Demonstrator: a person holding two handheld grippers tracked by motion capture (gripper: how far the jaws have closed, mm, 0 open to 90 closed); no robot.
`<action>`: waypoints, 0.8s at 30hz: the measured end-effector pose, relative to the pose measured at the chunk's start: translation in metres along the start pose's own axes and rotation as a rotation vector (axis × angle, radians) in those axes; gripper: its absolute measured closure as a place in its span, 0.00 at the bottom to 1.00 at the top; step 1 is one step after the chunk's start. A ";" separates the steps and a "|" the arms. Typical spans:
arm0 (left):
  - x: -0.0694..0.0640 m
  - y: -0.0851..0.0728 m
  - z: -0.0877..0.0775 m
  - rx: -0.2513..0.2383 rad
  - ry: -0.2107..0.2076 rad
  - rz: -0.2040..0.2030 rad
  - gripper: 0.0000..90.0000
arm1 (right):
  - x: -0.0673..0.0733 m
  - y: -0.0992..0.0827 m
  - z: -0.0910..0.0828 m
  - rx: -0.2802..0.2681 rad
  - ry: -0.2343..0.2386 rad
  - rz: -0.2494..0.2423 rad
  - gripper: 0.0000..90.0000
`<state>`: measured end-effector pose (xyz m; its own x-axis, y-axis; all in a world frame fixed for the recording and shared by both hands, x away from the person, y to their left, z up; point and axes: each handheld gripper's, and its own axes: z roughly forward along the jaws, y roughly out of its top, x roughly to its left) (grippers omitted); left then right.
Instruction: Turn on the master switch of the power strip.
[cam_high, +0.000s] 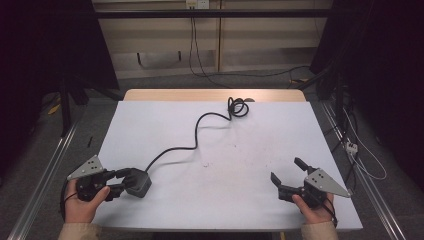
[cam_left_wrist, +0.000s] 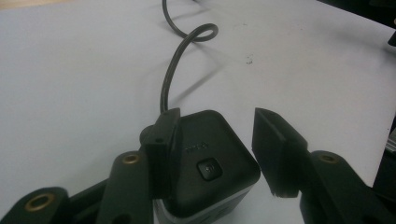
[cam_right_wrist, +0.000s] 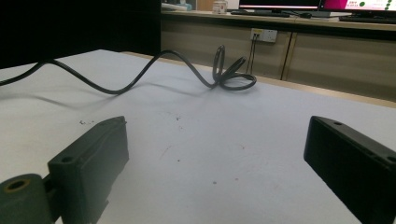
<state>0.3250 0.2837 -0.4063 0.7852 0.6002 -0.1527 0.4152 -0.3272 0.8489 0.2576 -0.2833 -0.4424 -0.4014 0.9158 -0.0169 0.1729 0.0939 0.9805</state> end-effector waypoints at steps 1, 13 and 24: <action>0.000 0.000 0.001 -0.001 -0.004 0.001 0.55 | 0.000 0.000 0.000 0.000 -0.001 0.000 0.06; 0.001 0.001 0.003 -0.003 0.007 -0.012 0.43 | 0.000 0.000 0.000 -0.001 -0.001 0.000 0.06; 0.002 0.001 0.005 -0.012 0.026 -0.019 0.31 | -0.001 0.000 0.000 -0.001 -0.001 0.002 0.06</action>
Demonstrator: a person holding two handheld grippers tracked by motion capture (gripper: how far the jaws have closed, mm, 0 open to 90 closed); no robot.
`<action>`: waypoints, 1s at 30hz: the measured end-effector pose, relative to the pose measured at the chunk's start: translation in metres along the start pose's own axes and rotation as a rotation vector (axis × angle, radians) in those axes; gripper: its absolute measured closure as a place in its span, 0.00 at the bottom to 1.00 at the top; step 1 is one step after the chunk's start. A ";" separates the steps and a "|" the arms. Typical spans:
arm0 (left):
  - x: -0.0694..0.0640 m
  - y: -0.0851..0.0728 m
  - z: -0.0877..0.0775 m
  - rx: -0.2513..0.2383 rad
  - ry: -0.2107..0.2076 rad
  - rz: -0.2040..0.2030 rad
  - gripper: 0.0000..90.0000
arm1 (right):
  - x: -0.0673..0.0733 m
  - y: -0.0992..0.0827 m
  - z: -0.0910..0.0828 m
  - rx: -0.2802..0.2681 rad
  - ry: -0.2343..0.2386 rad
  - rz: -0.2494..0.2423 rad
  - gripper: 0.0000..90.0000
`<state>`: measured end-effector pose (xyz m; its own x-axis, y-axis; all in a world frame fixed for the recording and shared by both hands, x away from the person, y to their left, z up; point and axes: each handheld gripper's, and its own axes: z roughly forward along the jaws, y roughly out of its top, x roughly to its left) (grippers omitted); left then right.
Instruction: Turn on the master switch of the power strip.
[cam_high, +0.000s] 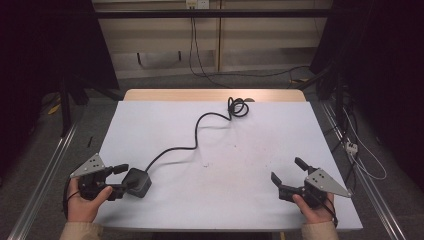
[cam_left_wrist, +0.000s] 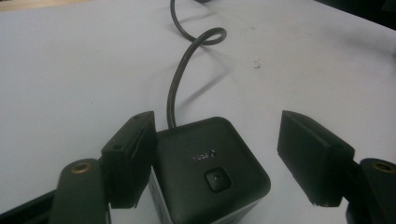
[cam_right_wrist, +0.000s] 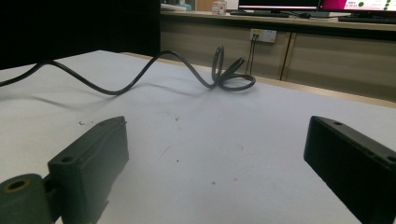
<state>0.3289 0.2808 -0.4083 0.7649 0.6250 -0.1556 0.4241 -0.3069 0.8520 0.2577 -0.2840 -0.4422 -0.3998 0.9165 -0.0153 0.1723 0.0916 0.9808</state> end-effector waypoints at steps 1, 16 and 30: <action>0.000 0.000 0.000 0.003 -0.001 -0.002 0.29 | 0.000 0.000 0.000 0.000 0.000 0.000 0.06; 0.001 0.000 0.001 -0.004 0.003 -0.013 0.22 | -0.001 0.000 0.000 -0.002 0.000 0.003 0.06; 0.001 0.000 0.006 -0.026 0.032 -0.029 0.08 | -0.001 0.000 -0.002 -0.003 -0.003 0.004 0.06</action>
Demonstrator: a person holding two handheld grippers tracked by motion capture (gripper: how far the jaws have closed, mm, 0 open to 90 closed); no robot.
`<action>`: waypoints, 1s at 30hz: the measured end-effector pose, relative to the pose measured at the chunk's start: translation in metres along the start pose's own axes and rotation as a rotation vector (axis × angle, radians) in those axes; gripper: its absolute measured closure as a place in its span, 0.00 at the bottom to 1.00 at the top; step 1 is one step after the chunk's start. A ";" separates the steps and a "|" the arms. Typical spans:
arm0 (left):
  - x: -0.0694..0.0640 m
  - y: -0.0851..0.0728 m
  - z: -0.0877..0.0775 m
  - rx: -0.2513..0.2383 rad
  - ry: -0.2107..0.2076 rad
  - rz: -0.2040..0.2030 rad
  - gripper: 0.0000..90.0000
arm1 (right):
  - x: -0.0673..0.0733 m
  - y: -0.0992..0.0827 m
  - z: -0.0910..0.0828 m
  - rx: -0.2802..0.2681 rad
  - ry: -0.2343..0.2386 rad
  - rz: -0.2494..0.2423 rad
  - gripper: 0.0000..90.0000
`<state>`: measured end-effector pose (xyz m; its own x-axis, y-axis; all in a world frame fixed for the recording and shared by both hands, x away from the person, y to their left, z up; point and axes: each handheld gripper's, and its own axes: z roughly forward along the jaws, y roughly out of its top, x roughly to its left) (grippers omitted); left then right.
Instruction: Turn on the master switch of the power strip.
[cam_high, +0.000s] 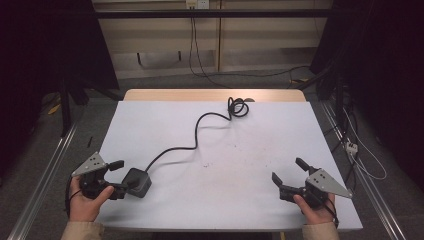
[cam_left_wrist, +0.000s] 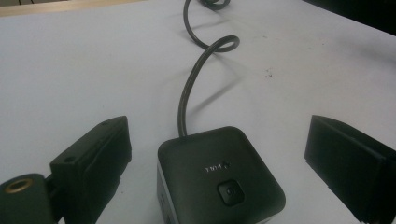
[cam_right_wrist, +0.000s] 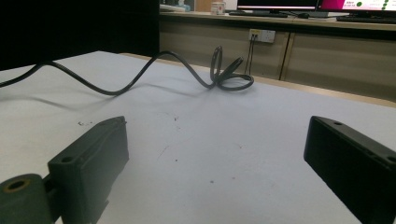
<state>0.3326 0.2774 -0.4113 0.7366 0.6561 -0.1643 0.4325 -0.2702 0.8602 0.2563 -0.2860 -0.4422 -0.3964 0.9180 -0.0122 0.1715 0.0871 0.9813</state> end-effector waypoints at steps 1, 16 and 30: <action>0.000 0.000 0.001 0.003 0.000 0.003 0.08 | 0.000 0.000 0.000 0.000 -0.001 0.000 0.06; 0.001 -0.004 0.009 0.009 0.012 0.004 0.07 | 0.000 0.000 0.000 0.000 0.001 -0.001 0.06; -0.006 -0.006 0.022 0.020 -0.002 0.022 0.07 | 0.000 0.000 0.000 0.002 0.002 -0.001 0.06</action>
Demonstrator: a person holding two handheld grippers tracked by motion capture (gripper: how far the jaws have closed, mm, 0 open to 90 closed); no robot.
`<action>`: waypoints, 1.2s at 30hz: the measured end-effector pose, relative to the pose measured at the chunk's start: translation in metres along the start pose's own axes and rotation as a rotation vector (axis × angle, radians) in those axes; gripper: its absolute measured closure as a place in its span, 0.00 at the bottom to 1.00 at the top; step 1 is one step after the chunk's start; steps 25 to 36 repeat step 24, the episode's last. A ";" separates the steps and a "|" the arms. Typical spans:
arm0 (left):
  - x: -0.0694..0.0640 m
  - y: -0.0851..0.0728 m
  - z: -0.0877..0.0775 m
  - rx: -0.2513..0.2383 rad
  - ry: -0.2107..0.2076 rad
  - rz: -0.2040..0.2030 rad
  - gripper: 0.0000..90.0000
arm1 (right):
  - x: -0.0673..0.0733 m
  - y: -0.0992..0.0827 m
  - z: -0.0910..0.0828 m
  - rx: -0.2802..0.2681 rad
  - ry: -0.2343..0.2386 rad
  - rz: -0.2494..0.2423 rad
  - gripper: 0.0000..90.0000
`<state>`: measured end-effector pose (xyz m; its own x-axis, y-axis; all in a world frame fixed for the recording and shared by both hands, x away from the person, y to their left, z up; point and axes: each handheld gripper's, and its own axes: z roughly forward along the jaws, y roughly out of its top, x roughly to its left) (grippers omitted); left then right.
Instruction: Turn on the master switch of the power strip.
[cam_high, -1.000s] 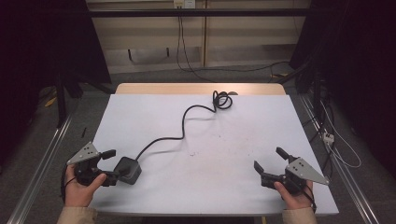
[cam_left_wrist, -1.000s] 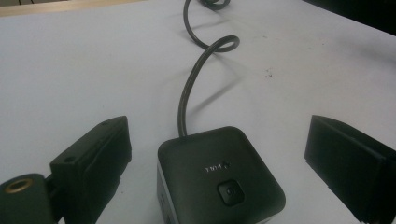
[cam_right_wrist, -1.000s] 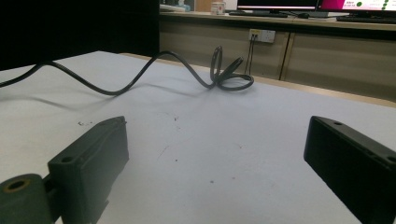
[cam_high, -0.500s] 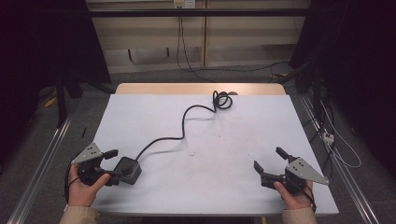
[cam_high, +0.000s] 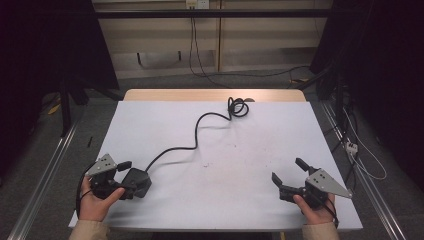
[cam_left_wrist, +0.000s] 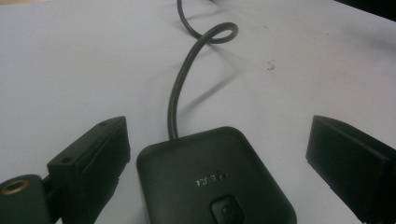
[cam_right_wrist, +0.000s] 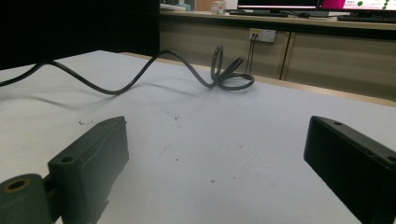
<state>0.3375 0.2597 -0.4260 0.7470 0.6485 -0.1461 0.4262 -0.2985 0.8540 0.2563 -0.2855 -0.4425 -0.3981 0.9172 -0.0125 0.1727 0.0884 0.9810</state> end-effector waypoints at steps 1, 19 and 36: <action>-0.001 0.000 0.001 -0.002 -0.001 -0.004 0.07 | 0.000 0.000 0.000 0.001 -0.001 -0.002 0.06; -0.003 -0.001 0.005 -0.018 0.003 -0.005 0.06 | 0.000 -0.001 0.000 0.006 0.000 -0.002 0.06; -0.003 -0.001 0.005 -0.016 0.005 -0.005 0.06 | 0.000 -0.002 0.001 0.011 0.002 -0.002 0.06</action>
